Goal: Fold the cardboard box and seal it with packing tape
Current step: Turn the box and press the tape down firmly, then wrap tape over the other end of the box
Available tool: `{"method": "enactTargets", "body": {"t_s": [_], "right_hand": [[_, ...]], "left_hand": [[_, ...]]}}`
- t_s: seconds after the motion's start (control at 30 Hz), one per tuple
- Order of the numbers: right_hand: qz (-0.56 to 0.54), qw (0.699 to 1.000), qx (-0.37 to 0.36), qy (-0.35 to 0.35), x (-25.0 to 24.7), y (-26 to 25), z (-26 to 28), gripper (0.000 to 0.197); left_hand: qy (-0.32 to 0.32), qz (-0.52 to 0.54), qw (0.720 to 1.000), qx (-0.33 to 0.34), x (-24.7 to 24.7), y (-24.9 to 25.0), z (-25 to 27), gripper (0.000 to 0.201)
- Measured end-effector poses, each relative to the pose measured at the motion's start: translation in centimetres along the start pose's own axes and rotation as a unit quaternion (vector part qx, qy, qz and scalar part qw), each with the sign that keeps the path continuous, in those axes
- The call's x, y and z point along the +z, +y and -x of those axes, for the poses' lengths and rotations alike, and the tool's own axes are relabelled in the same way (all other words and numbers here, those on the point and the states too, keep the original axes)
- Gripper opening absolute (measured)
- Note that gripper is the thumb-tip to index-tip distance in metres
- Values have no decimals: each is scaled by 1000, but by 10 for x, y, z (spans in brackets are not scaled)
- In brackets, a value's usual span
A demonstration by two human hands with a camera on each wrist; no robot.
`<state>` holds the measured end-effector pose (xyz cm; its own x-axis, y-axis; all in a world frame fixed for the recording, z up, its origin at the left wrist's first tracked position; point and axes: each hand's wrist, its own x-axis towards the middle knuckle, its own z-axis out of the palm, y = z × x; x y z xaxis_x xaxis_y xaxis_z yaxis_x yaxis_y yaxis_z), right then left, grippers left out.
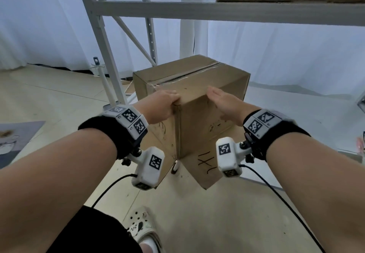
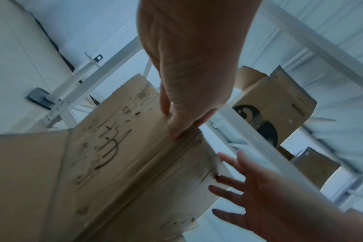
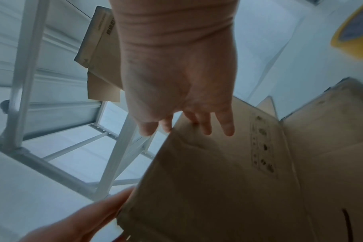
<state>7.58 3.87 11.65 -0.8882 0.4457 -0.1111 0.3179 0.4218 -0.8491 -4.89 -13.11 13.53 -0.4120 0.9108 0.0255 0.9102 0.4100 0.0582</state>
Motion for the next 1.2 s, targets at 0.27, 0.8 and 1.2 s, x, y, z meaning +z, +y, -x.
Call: {"method": "enactTargets", "body": {"t_s": [0.27, 0.8, 1.2], "right_hand": [[103, 994, -9, -25, 27, -10, 4, 67], [103, 945, 211, 228, -113, 147, 61, 47], [319, 880, 333, 117, -106, 220, 23, 25]], "left_hand": [[156, 14, 987, 42, 6, -7, -11, 37], [241, 0, 968, 74, 66, 118, -99, 36], [311, -28, 942, 119, 90, 117, -128, 48]]}}
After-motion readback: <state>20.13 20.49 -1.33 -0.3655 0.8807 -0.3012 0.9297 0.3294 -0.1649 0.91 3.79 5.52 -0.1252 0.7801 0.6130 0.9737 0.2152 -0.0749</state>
